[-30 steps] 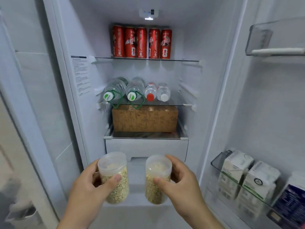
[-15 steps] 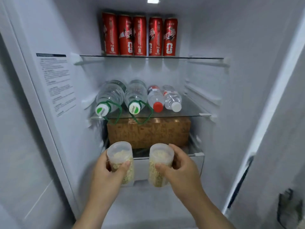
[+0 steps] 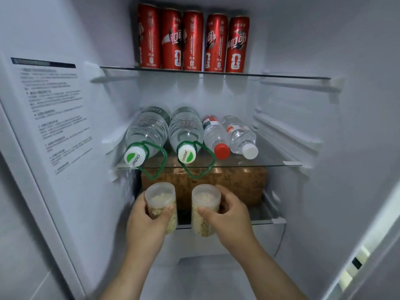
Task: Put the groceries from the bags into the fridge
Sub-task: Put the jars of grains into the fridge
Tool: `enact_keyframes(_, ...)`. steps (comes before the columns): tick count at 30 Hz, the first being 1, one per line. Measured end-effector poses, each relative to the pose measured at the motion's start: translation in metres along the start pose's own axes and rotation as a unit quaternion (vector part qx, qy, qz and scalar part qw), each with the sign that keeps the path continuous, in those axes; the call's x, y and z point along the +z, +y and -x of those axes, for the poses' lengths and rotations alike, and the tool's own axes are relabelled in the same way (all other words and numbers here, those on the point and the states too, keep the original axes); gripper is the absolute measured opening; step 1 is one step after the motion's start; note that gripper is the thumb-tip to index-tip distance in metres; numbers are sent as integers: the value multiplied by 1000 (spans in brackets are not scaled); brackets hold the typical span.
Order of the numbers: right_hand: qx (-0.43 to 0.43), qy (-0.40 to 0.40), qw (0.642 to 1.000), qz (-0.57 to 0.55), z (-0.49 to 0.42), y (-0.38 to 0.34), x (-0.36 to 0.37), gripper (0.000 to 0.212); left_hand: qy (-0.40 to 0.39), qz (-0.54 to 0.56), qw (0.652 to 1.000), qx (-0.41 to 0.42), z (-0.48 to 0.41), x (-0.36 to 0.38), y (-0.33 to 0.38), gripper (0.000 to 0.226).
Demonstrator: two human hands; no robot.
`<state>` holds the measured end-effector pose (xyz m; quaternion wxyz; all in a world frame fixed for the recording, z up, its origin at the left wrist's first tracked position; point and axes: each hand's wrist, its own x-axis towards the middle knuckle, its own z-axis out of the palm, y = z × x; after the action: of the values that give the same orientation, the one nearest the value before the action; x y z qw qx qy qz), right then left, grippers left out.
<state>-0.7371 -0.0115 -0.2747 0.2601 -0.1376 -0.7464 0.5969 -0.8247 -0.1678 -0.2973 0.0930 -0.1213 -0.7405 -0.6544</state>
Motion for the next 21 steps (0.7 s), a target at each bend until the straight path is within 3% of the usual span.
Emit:
enact_keyframes(9,7,-8,1000,-4,-15,19,8,49,3,-29,1000,8,-6,8,-8,47)
enact_keyframes(14,-4,5,1000,29,-25,23,19,67,11,-65,998,18,-9,9,-9,47)
enact_keyframes(21,-23,-42,991,125,-21,35,20,64,33,-140,988,48,-4,11,-11,80)
